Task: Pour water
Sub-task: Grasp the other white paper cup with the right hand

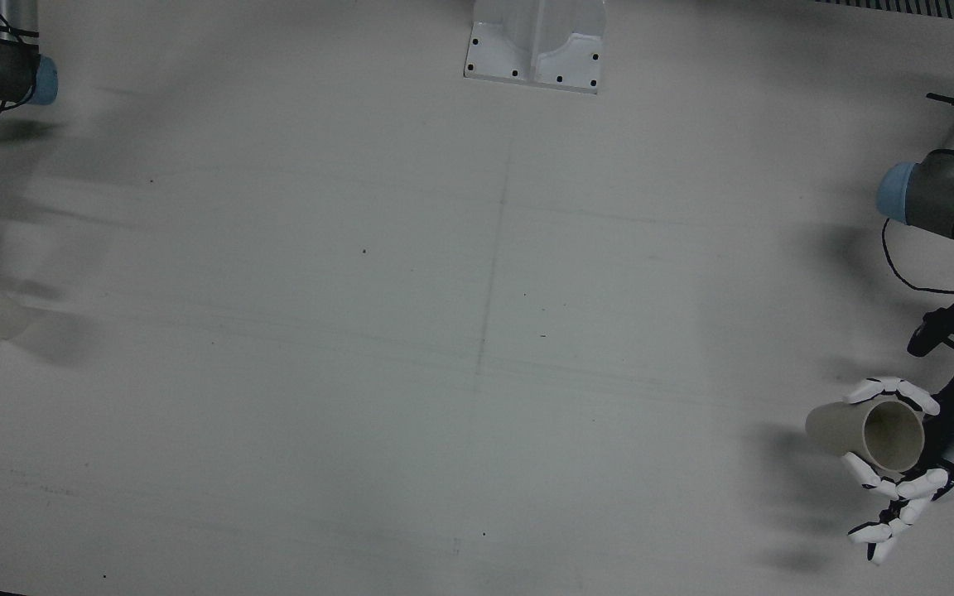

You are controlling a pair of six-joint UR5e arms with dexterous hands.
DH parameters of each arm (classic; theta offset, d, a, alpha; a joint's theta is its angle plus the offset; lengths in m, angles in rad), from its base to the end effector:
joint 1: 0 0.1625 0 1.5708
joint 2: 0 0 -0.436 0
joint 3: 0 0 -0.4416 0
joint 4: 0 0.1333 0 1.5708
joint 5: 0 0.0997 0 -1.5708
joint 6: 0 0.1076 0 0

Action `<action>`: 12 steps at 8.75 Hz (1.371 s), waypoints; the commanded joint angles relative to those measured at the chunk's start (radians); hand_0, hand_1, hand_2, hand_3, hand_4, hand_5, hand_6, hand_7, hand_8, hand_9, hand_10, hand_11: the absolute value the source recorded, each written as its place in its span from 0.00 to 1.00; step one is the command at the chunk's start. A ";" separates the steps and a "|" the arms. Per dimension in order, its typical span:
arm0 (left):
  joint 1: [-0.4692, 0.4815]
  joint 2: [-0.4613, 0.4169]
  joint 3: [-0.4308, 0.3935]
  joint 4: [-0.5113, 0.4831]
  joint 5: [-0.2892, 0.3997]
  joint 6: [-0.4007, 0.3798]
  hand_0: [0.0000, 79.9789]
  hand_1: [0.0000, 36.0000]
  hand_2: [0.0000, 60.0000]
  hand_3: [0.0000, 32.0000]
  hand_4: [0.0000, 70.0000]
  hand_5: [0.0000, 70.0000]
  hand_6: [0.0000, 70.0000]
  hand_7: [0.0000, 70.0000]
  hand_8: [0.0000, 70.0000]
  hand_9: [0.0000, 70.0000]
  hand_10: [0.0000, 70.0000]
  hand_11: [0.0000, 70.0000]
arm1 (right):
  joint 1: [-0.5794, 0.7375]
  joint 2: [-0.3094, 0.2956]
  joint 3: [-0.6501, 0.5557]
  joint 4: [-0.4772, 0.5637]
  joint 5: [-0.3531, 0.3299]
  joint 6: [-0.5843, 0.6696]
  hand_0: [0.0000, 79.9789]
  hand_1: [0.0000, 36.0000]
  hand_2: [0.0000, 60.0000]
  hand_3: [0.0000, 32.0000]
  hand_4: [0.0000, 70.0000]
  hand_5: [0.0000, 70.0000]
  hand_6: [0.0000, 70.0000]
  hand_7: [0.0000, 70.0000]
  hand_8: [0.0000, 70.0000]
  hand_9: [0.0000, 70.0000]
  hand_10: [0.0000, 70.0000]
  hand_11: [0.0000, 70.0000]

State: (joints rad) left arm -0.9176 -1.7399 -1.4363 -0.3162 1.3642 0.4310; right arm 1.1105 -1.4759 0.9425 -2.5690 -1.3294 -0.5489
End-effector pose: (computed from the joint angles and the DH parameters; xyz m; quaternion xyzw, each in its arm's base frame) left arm 0.2703 -0.6089 0.6344 -0.0317 0.8168 -0.5317 0.2216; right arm -0.0929 -0.5454 0.9166 0.1151 -0.7112 0.6443 0.2567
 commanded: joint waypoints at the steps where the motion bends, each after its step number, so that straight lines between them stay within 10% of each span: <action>1: -0.001 -0.001 -0.009 0.000 0.000 0.000 0.50 1.00 1.00 0.00 0.53 1.00 0.11 0.30 0.04 0.08 0.03 0.06 | -0.060 0.003 0.073 -0.005 0.004 -0.035 0.57 0.39 0.23 0.02 0.07 0.00 0.00 0.00 0.00 0.00 0.00 0.00; 3: -0.001 0.002 -0.012 0.000 0.001 -0.002 0.50 1.00 1.00 0.00 0.53 1.00 0.11 0.30 0.03 0.08 0.03 0.06 | -0.070 0.002 0.139 -0.016 0.004 -0.080 0.58 0.47 0.34 0.00 0.13 0.00 0.04 0.00 0.00 0.00 0.00 0.00; 4: -0.001 0.003 -0.012 0.000 0.000 0.000 0.50 1.00 1.00 0.00 0.52 1.00 0.11 0.30 0.04 0.08 0.03 0.06 | -0.072 0.002 0.159 -0.017 0.007 -0.104 0.60 0.54 0.44 0.00 0.24 0.14 0.13 0.16 0.01 0.01 0.00 0.00; 5: -0.001 0.006 -0.012 0.000 0.000 0.000 0.50 1.00 1.00 0.00 0.52 1.00 0.11 0.30 0.04 0.08 0.03 0.06 | -0.078 0.002 0.162 -0.019 0.018 -0.108 0.63 0.58 0.59 0.00 0.45 0.76 0.37 0.61 0.27 0.43 0.16 0.25; 6: -0.001 0.006 -0.012 0.000 0.000 0.000 0.50 1.00 1.00 0.00 0.52 1.00 0.11 0.30 0.03 0.08 0.03 0.06 | -0.093 -0.006 0.162 -0.019 0.045 -0.106 0.66 0.68 0.89 0.00 0.44 1.00 0.58 0.95 0.69 0.97 0.54 0.78; 7: -0.001 0.006 -0.013 0.000 0.000 0.000 0.50 1.00 1.00 0.00 0.51 1.00 0.11 0.30 0.03 0.08 0.03 0.06 | -0.107 -0.010 0.159 -0.019 0.062 -0.105 0.66 0.77 1.00 0.00 0.40 1.00 0.67 1.00 0.83 1.00 0.74 1.00; 9: 0.002 -0.004 -0.050 0.041 0.006 0.000 0.51 1.00 1.00 0.00 0.52 1.00 0.12 0.31 0.03 0.08 0.03 0.06 | -0.092 -0.014 0.253 -0.031 0.067 -0.067 0.69 0.88 1.00 0.00 0.44 1.00 0.63 0.93 0.72 1.00 0.65 0.93; 10: 0.003 -0.044 -0.126 0.143 0.012 0.008 0.50 1.00 1.00 0.00 0.53 1.00 0.13 0.33 0.06 0.11 0.04 0.07 | -0.034 -0.039 0.488 -0.222 0.075 -0.037 0.69 0.91 1.00 0.00 0.55 1.00 0.65 0.92 0.66 0.91 0.55 0.79; 12: 0.002 -0.121 -0.264 0.326 0.018 -0.015 0.49 1.00 1.00 0.00 0.52 1.00 0.12 0.32 0.05 0.11 0.04 0.07 | 0.050 0.029 0.824 -0.674 0.065 -0.013 0.64 0.84 1.00 0.00 0.56 1.00 0.69 0.93 0.72 0.98 0.65 0.93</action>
State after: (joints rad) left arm -0.9164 -1.7862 -1.5513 -0.1871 1.3757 0.4318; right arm 1.0681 -1.5041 1.4142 -2.8222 -1.2606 -0.5964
